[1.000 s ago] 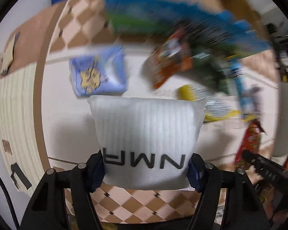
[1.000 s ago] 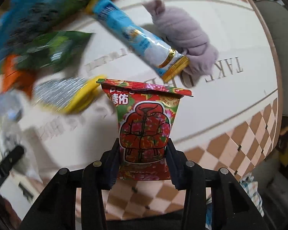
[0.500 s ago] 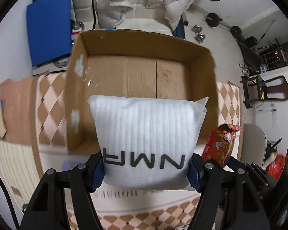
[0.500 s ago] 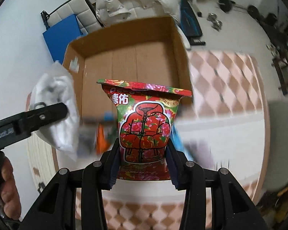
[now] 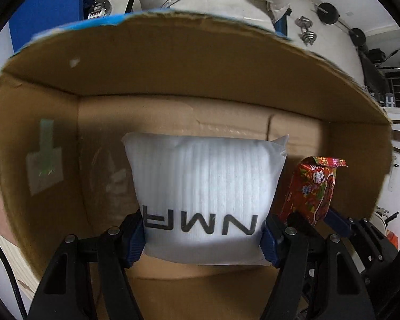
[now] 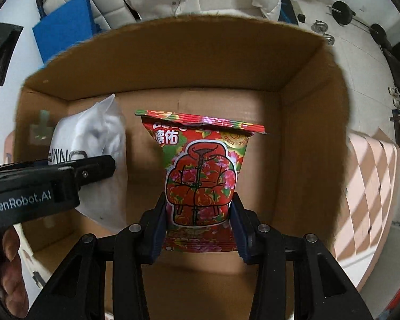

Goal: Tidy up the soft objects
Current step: 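Lower both held bags into the box and open both tools, then move both tools back over the remaining items on the table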

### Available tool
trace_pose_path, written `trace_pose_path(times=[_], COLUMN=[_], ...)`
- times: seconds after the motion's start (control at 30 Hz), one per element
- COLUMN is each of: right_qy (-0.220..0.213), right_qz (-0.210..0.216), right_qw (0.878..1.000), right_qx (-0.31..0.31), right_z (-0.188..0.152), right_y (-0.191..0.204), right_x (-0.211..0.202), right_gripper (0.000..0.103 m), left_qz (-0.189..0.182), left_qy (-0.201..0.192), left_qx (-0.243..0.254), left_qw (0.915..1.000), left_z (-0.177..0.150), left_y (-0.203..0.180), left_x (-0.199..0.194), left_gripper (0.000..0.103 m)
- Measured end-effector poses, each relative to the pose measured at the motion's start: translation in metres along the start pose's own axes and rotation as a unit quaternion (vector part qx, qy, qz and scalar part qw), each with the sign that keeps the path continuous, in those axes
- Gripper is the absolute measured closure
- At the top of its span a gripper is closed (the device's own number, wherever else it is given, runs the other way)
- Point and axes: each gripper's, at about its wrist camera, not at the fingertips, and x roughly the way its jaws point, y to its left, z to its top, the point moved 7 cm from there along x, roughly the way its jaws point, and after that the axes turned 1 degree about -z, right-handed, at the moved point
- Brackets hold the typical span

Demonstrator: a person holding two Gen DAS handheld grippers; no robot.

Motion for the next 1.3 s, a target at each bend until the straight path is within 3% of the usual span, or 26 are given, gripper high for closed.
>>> trace_pose_path(times=[0.3, 0.37, 0.4, 0.5, 0.67, 0.77, 0.97, 1.3], right_qy=[0.012, 0.012, 0.008, 0.001, -0.023, -0.052, -0.100, -0.142], right_qz=[-0.006, 0.012, 0.011, 0.003, -0.009, -0.022, -0.023, -0.011], right_qw=[1.000, 1.000, 1.000, 1.000, 1.000, 0.998, 0.995, 0.990], right_qx=[-0.023, -0.025, -0.022, -0.019, -0.009, -0.008, 0.005, 0.006], right_z=[0.018, 0.016, 0.015, 0.009, -0.009, -0.028, -0.071, -0.143], right_y=[0.024, 0.031, 0.031, 0.034, 0.033, 0.029, 0.015, 0.008], right_x=[0.013, 0.007, 0.003, -0.013, -0.049, -0.081, -0.130, -0.177], right_gripper=[0.054, 0.025, 0.018, 0.014, 0.002, 0.000, 0.000, 0.000], left_qz=[0.016, 0.021, 0.024, 0.029, 0.058, 0.071, 0.096, 0.088], left_qy=[0.011, 0.003, -0.003, -0.031, -0.108, -0.153, -0.216, -0.268], left_qx=[0.015, 0.020, 0.021, 0.021, 0.027, 0.038, 0.048, 0.043], left_qw=[0.9997, 0.9996, 0.9995, 0.9989, 0.9921, 0.9850, 0.9705, 0.9583], left_z=[0.011, 0.011, 0.010, 0.001, -0.033, -0.062, -0.113, -0.187], left_y=[-0.005, -0.006, -0.004, -0.004, -0.008, -0.012, -0.006, -0.009], left_x=[0.001, -0.005, -0.011, -0.028, -0.084, -0.116, -0.148, -0.187], left_gripper=[0.029, 0.024, 0.018, 0.007, 0.007, 0.001, 0.001, 0.001])
